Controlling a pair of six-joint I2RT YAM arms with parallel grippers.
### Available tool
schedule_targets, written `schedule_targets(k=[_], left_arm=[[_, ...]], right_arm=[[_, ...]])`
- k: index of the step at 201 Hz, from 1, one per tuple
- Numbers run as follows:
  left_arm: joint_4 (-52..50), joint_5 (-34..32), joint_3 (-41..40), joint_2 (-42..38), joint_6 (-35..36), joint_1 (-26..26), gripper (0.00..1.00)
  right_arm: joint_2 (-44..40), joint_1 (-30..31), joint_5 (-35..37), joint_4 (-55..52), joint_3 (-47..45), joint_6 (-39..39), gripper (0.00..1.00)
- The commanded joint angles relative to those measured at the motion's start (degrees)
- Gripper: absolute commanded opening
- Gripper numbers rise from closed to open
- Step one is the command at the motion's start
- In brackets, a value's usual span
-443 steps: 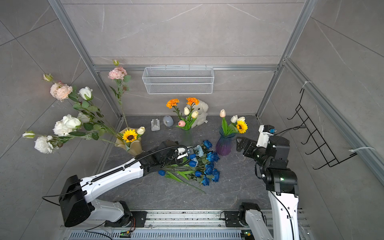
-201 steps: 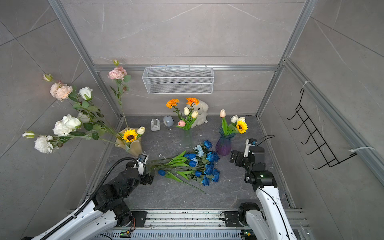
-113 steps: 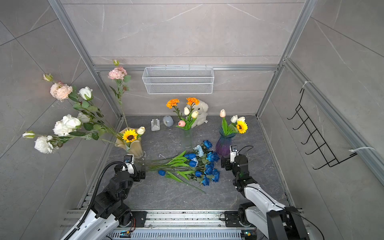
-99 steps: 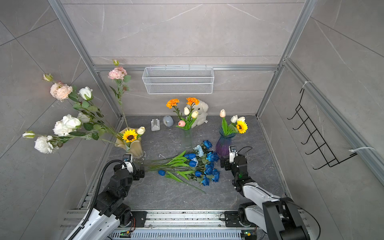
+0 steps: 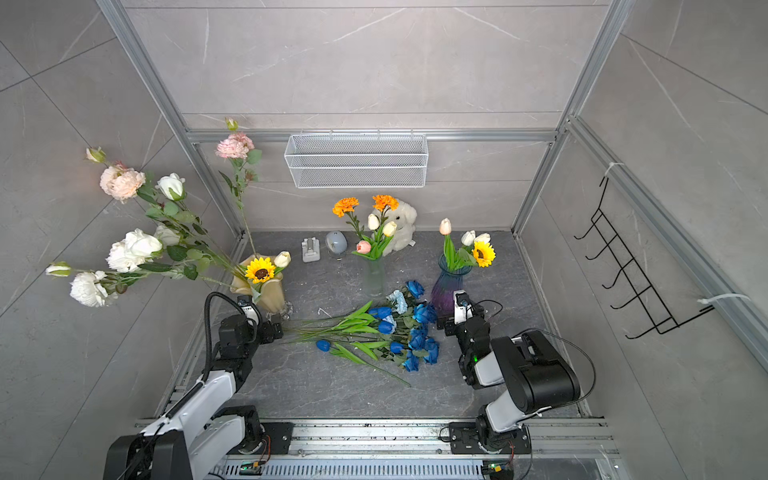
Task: Pick out blue flowers from the vase
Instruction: Move the vase to the center of the board.
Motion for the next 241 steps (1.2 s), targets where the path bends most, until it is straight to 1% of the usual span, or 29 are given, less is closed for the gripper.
schedule_targets(k=[1, 11, 25, 45, 53, 77, 90, 114, 124, 141, 241], left_arm=[[13.9, 4.2, 2.1, 6.1, 1.4, 0.9, 1.0], [16.2, 5.3, 2.2, 8.8, 2.4, 0.9, 1.0], [20.2, 5.2, 1.7, 11.6, 2.9, 1.3, 1.0], [20.0, 8.1, 3.1, 13.4, 4.0, 1.5, 1.0], [19.4, 8.2, 3.8, 14.1, 4.0, 1.6, 1.0], [18.7, 8.4, 6.2, 16.9, 4.7, 1.7, 1.0], [18.4, 9.7, 7.5, 18.3, 5.1, 1.7, 1.0], [29.7, 8.3, 4.0, 22.8, 3.7, 1.8, 1.0], [32.0, 7.8, 3.6, 25.0, 3.5, 1.9, 1.0], [33.6, 8.9, 4.0, 27.5, 4.0, 1.9, 1.0], [31.6, 9.5, 5.0, 27.5, 3.9, 2.3, 1.0]], right_arm=[[0.8, -0.6, -0.1, 4.9, 0.0, 0.0, 1.0], [-0.2, -0.6, -0.2, 2.1, 0.7, 0.1, 1.0], [-0.8, -0.7, -0.1, -1.9, 2.6, 0.3, 1.0], [-1.8, -1.2, -1.0, -10.1, 6.1, 0.6, 1.0], [-1.9, -1.5, -0.9, -12.3, 7.0, 1.0, 1.0], [-2.1, -2.3, -1.7, -14.7, 8.3, 1.5, 1.0], [-2.1, -2.7, -2.3, -15.8, 8.8, 1.7, 1.0], [-2.1, -3.3, -3.5, -17.3, 9.6, 2.0, 1.0], [-2.2, -3.5, -3.9, -17.7, 9.7, 2.2, 1.0], [-2.2, -3.8, -4.5, -18.3, 10.1, 2.3, 1.0], [-2.2, -4.7, -5.2, -20.1, 10.9, 3.3, 1.0]])
